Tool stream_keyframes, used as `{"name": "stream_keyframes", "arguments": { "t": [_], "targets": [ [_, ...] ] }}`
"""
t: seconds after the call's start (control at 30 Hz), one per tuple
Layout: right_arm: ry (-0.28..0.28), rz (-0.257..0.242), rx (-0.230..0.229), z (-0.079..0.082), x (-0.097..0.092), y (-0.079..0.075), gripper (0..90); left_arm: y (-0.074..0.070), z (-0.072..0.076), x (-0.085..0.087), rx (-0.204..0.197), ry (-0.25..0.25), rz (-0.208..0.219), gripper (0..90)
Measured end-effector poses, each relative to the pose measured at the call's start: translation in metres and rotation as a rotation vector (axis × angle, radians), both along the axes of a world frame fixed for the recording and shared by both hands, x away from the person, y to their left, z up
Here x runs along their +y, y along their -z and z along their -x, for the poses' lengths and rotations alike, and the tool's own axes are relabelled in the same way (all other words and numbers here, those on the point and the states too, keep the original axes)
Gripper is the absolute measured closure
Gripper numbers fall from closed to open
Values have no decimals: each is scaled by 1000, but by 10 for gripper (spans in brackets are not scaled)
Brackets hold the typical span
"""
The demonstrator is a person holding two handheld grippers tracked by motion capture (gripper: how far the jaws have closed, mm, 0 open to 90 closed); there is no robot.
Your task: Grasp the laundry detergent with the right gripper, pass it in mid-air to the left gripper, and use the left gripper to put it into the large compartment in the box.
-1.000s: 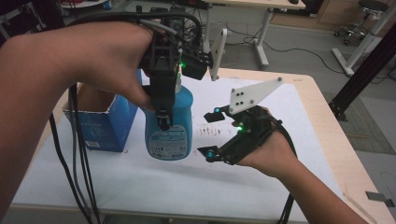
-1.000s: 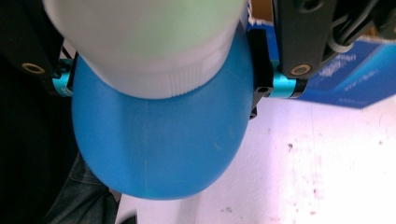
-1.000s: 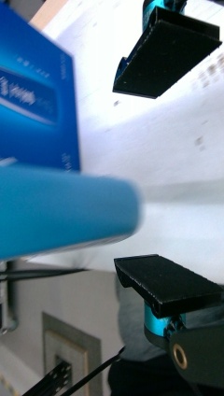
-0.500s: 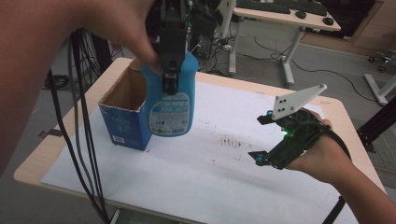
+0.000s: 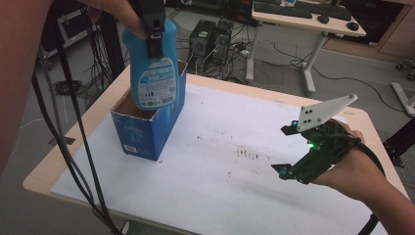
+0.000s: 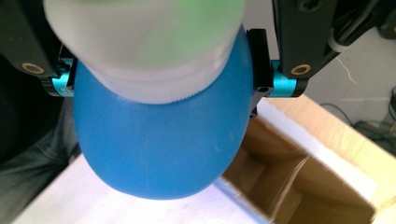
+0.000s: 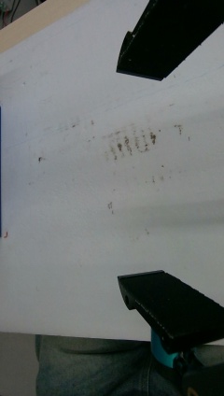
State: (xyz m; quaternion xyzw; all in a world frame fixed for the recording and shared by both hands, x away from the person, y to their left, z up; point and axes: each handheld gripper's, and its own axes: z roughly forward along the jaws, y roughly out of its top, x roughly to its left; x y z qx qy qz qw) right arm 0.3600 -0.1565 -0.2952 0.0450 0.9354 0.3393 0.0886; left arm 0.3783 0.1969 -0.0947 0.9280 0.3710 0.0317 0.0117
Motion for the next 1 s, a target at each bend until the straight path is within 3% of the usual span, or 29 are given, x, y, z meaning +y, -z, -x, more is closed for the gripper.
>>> {"name": "stream_keyframes", "arguments": {
  "t": [0.27, 0.47, 0.67, 0.83, 1.0],
  "targets": [
    [2, 28, 17, -2, -1, 5, 6, 16, -20, 26, 8, -111, -28, 380],
    [8, 30, 24, -2, -1, 6, 6, 31, -30, 34, 19, -138, -53, 380],
    [10, 25, 28, 0, -1, 5, 6, 60, -41, 42, 60, -125, -9, 380],
    [11, 25, 28, 2, -1, 5, 7, 80, -45, 40, 67, -77, -28, 380],
    [17, 24, 24, 3, -4, 5, 7, 104, -48, 39, 78, 14, -40, 380]
  ]
}}
